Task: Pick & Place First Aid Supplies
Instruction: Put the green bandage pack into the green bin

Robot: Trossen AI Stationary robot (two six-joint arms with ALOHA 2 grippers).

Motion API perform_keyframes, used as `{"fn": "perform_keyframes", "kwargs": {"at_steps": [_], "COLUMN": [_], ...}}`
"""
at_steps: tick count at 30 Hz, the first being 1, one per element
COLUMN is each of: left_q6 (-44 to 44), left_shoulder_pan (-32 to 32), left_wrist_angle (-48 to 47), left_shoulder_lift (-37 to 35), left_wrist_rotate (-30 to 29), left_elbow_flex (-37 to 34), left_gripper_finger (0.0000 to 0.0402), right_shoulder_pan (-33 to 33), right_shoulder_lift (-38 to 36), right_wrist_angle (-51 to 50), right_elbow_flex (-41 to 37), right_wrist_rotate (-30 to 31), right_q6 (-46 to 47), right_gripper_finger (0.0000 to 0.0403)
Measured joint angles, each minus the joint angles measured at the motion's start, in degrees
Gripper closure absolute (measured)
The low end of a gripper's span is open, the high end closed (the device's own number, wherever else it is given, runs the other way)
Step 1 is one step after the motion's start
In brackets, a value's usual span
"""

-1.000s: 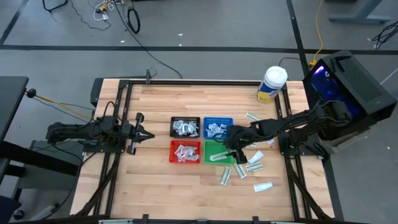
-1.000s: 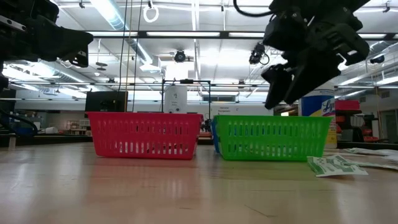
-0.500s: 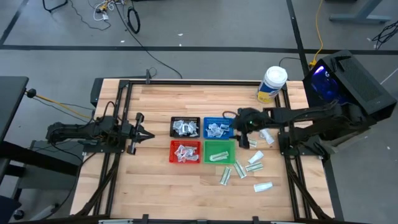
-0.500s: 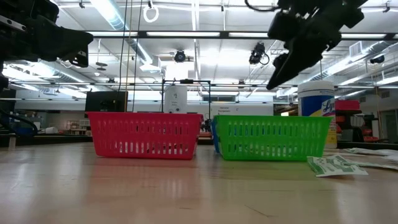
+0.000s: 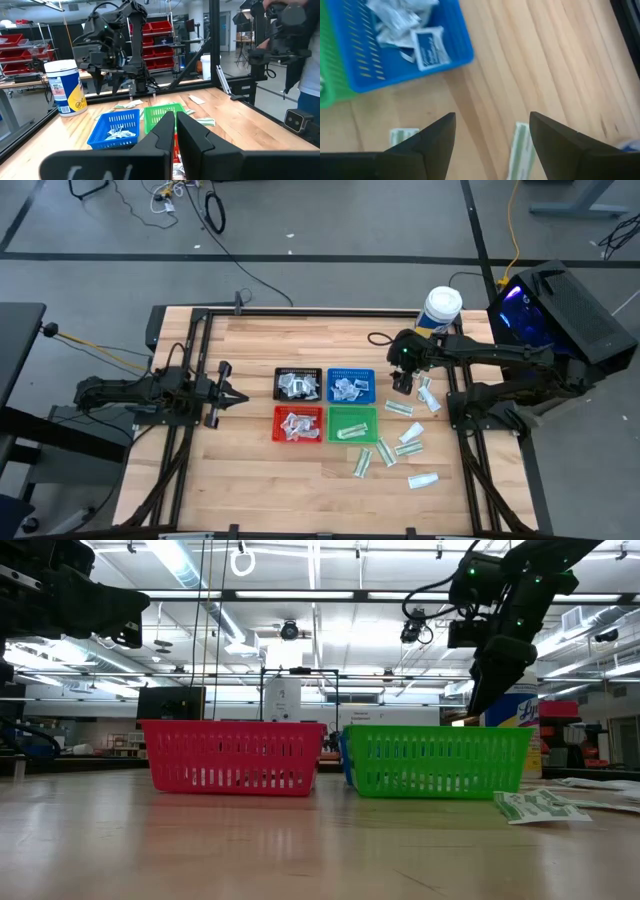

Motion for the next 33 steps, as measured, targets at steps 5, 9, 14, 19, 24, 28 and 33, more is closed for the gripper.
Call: {"fn": "perform_keyframes", "kwargs": {"at_steps": [5,9,14,19,24,28,33], "left_q6": [0.0,0.0,0.0,0.0,0.0,0.0,0.0], "left_shoulder_pan": [0.0,0.0,0.0,0.0,0.0,0.0,0.0], "left_wrist_angle": [0.0,0.0,0.0,0.0,0.0,0.0,0.0], "left_shoulder_lift": [0.0,0.0,0.0,0.0,0.0,0.0,0.0], "left_wrist_rotate": [0.0,0.0,0.0,0.0,0.0,0.0,0.0], "left_elbow_flex": [0.0,0.0,0.0,0.0,0.0,0.0,0.0], "left_gripper_finger": [0.0376,0.0376,0.0376,0.0376,0.0376,0.0376,0.0376], "right_shoulder_pan": [-3.2,-5.0,-6.7,-8.4,-10.8,-12.8,-16.9], "right_shoulder_lift": [0.0,0.8,1.8,2.0,2.1,2.8,5.5], "right_wrist_angle": [-2.0,-3.1,-4.7,-4.8,-3.0,-0.8,0.7], "right_elbow_flex": [0.0,0.0,0.0,-0.3,-3.7,-4.2,-4.3], "right_wrist_rotate": [0.0,0.0,-0.3,-0.5,-0.7,-1.8,-5.0], "right_q6": [-2.0,-2.6,-2.6,-1.8,-1.2,-2.4,-2.4], "right_gripper_finger": [0.0146,0.0146,0.0146,0.0146,0.0146,0.0146,0.0146]}}
